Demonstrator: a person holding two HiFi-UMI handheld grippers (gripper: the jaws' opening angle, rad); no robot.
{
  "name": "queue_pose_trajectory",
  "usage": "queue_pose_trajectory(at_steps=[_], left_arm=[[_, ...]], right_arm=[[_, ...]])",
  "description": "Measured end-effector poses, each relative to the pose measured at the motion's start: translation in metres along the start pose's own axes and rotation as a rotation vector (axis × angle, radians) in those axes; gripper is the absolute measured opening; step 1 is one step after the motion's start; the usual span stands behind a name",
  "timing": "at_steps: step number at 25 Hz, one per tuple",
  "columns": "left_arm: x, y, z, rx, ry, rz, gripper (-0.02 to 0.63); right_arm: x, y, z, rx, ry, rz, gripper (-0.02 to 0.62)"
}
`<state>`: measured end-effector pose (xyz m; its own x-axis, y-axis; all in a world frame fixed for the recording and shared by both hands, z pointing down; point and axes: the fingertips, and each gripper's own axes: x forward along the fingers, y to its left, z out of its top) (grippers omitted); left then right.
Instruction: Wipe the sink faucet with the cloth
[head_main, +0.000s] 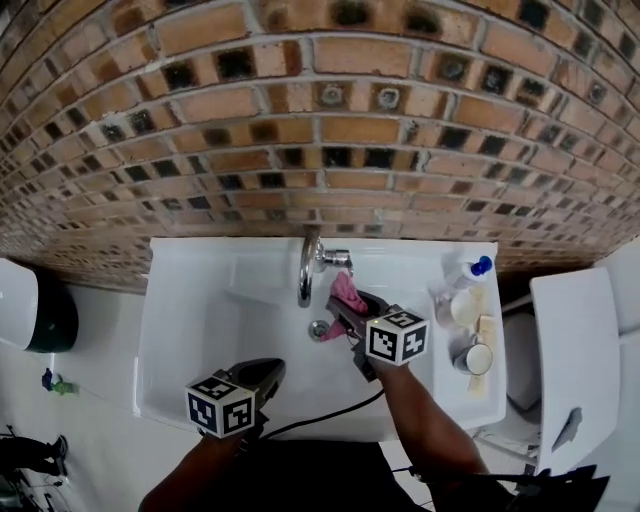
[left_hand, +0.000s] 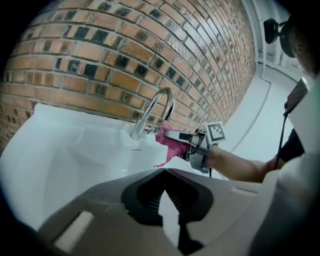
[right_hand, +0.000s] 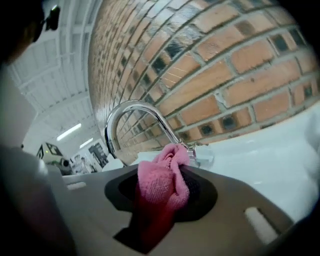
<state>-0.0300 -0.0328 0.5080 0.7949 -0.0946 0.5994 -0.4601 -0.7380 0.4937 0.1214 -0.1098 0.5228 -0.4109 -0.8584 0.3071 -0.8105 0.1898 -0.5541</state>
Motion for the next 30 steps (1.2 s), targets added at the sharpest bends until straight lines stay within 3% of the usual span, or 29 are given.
queue_pose_trajectory(at_steps=[2,7,12,23,27,30], left_arm=[[-0.002,0.007,0.001,0.006,0.015,-0.016,0.003],[-0.007,0.03,0.0,0.016,0.057,-0.024,0.003],[-0.007,0.047,-0.001,0.012,0.086,-0.02,0.003],[0.007,0.061,-0.001,-0.032,0.109,-0.013,0.003],[0.012,0.061,-0.003,-0.042,0.119,-0.014,0.003],[0.015,0.061,-0.004,-0.048,0.123,-0.015,0.003]], right_arm=[[0.011,-0.003,-0.001,0.112,-0.071,-0.013,0.133],[0.04,-0.019,0.011,0.277,-0.26,-0.041,0.133],[0.05,-0.033,0.03,0.334,-0.418,-0.038,0.133],[0.054,-0.065,0.026,0.486,-0.476,-0.057,0.133],[0.054,-0.065,0.021,0.497,-0.465,-0.042,0.137],[0.056,-0.07,0.008,0.518,-0.421,-0.078,0.138]])
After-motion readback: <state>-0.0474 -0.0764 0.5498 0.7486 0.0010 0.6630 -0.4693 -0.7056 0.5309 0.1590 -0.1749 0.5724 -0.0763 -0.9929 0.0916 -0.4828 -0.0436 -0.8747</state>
